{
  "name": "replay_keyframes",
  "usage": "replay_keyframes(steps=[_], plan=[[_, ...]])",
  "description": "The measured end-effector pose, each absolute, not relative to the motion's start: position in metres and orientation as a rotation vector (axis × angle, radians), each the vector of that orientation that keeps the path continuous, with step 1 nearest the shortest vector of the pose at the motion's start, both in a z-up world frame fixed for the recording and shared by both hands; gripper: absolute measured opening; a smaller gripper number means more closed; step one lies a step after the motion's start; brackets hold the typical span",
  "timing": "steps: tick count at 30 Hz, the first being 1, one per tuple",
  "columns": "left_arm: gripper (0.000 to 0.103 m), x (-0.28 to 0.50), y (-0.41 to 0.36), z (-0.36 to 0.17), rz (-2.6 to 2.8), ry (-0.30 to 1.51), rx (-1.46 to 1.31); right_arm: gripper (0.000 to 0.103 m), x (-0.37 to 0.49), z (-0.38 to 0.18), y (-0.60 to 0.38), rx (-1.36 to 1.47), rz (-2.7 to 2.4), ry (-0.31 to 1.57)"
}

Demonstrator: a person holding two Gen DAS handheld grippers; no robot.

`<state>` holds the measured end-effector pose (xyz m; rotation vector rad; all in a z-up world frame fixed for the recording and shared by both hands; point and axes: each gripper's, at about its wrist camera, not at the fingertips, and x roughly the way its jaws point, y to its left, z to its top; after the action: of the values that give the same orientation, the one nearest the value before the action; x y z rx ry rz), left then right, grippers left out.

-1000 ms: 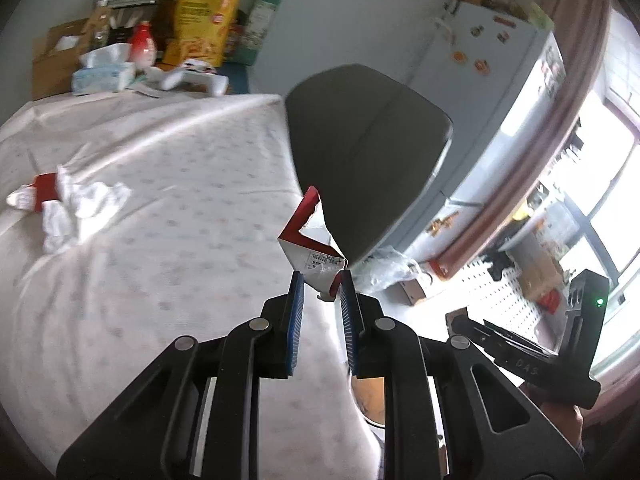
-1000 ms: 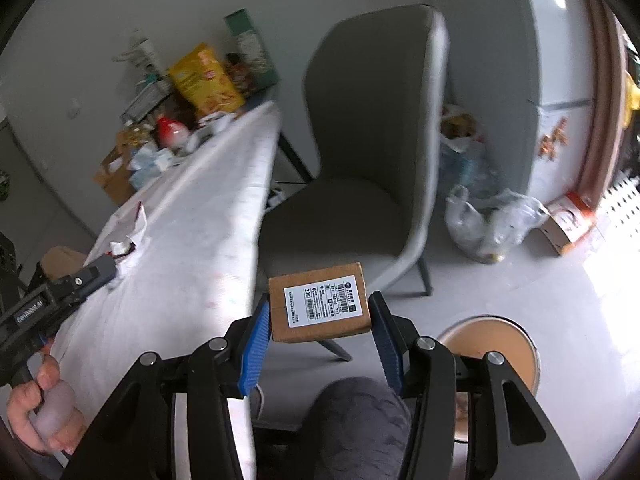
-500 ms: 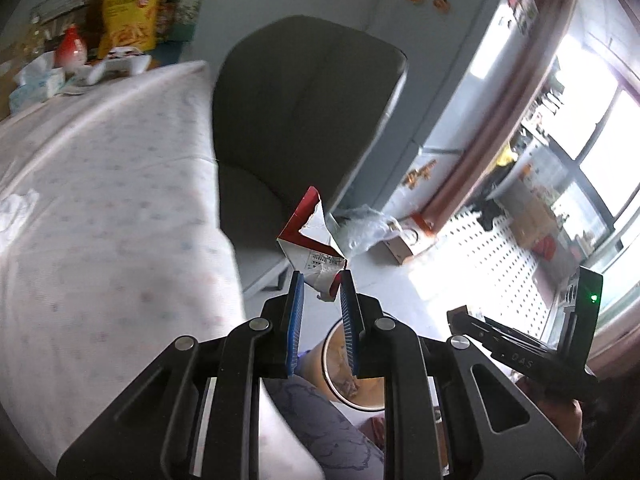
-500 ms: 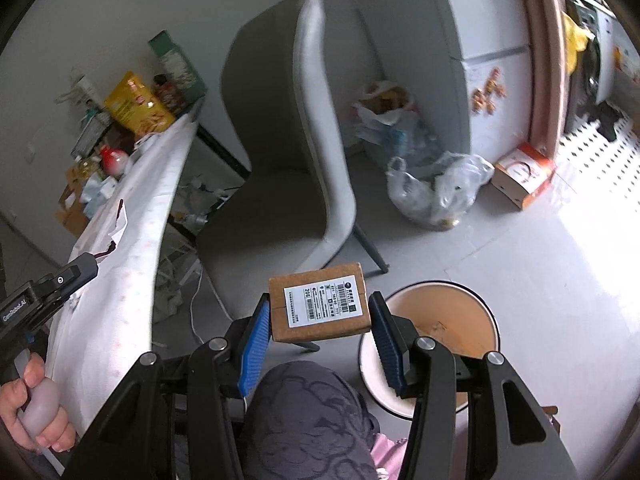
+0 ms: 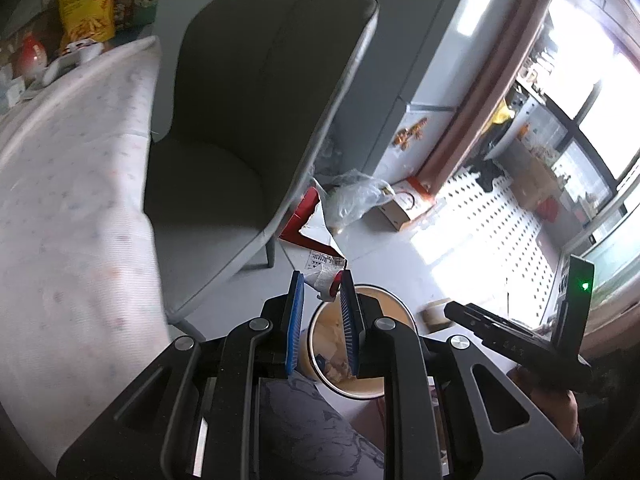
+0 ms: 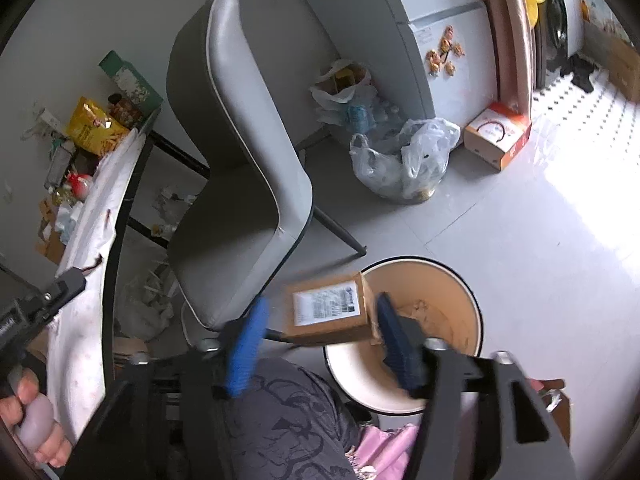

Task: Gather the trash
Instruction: 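Carry the box and carton over the tan bin and open both grippers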

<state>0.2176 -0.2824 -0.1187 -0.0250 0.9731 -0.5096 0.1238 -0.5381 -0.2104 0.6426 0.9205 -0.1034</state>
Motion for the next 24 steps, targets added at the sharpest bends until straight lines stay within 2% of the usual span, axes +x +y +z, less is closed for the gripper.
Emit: replay_keyframes(steps=[7,12,24], plan=[[0.019,0.218,-0.315,-0.131,-0.548,1.014,0.018,0.065,0.110,-0.214,-0.563,0.686,-0.140,0.903],[0.019,0.215,-0.342,-0.142,-0.592,1.044,0.049,0.075,0.094,-0.210,-0.583,0.702,-0.186,0.875],[0.019,0.203,-0.407,-0.166,-0.697,1.095,0.126,0.080,0.059,-0.199,-0.617,0.721,-0.281,0.830]])
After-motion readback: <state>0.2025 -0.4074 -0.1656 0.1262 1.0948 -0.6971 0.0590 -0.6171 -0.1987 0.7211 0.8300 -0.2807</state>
